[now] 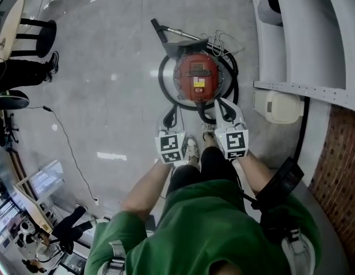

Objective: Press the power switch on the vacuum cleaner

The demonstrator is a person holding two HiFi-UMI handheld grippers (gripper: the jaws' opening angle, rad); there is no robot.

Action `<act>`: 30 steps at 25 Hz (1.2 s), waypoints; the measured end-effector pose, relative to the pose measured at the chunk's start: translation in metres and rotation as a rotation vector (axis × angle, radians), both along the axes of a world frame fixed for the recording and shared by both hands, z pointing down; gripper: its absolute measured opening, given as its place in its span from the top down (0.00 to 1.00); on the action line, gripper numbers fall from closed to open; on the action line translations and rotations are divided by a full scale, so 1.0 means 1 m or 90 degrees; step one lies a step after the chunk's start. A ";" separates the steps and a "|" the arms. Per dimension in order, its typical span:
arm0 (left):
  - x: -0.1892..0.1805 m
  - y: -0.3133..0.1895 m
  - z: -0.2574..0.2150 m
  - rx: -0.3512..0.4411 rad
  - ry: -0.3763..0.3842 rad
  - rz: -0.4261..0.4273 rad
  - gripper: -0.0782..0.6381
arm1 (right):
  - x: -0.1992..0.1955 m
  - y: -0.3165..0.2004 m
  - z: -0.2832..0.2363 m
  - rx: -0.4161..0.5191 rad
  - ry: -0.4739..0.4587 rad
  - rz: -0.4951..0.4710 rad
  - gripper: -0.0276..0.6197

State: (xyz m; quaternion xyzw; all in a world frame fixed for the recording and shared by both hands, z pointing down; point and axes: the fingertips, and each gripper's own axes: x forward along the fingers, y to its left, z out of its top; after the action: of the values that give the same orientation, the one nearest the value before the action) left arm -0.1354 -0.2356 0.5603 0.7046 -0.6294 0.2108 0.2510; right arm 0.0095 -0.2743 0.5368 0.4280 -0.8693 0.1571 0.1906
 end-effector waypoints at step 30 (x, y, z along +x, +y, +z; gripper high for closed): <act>0.015 -0.015 0.196 -0.086 0.034 0.024 0.88 | -0.018 0.006 0.205 -0.121 0.055 -0.050 0.95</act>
State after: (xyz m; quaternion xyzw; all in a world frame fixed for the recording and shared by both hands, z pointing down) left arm -0.1209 -0.2505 0.7564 0.7028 -0.5936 0.2389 0.3107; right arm -0.0081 -0.2687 0.7415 0.3800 -0.8577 0.2125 0.2736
